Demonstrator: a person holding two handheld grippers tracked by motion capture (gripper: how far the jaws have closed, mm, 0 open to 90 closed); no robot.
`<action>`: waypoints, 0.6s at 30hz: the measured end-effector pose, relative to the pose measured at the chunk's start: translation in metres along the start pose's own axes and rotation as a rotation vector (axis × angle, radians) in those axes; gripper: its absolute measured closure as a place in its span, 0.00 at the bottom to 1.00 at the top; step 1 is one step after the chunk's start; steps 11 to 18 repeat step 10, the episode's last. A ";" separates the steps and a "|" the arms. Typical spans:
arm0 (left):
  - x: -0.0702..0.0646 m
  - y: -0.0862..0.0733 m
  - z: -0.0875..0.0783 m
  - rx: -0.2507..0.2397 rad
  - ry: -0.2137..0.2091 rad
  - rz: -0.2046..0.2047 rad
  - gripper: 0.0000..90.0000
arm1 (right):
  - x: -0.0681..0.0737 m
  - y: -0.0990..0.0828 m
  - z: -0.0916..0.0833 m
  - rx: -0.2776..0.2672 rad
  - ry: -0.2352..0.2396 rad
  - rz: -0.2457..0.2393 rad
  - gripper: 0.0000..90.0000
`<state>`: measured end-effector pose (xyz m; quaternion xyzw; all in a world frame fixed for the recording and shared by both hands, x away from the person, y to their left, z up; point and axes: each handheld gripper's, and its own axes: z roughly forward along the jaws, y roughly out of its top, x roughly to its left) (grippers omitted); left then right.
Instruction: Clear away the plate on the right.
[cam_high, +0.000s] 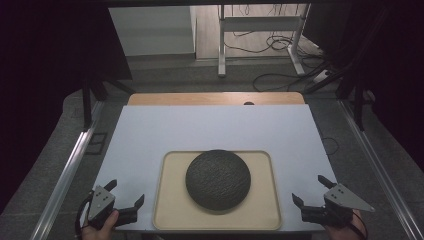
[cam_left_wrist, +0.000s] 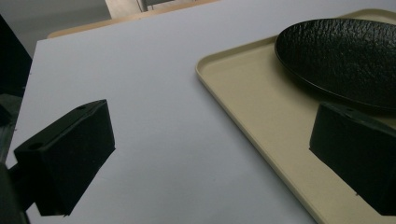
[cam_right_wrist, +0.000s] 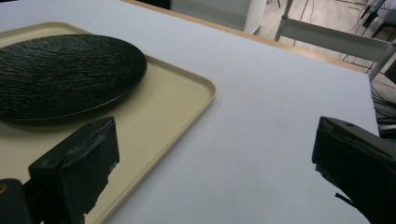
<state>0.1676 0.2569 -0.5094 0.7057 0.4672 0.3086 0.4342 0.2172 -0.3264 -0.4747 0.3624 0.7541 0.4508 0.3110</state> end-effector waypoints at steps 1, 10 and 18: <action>0.000 0.000 0.000 0.000 0.000 0.000 0.00 | -0.001 -0.001 0.000 0.002 -0.003 0.000 0.01; -0.001 0.001 0.001 0.002 -0.001 0.002 0.00 | -0.005 -0.006 -0.001 0.018 -0.004 0.010 0.01; -0.001 0.001 0.001 0.002 -0.001 0.002 0.00 | -0.005 -0.006 -0.001 0.018 -0.004 0.010 0.01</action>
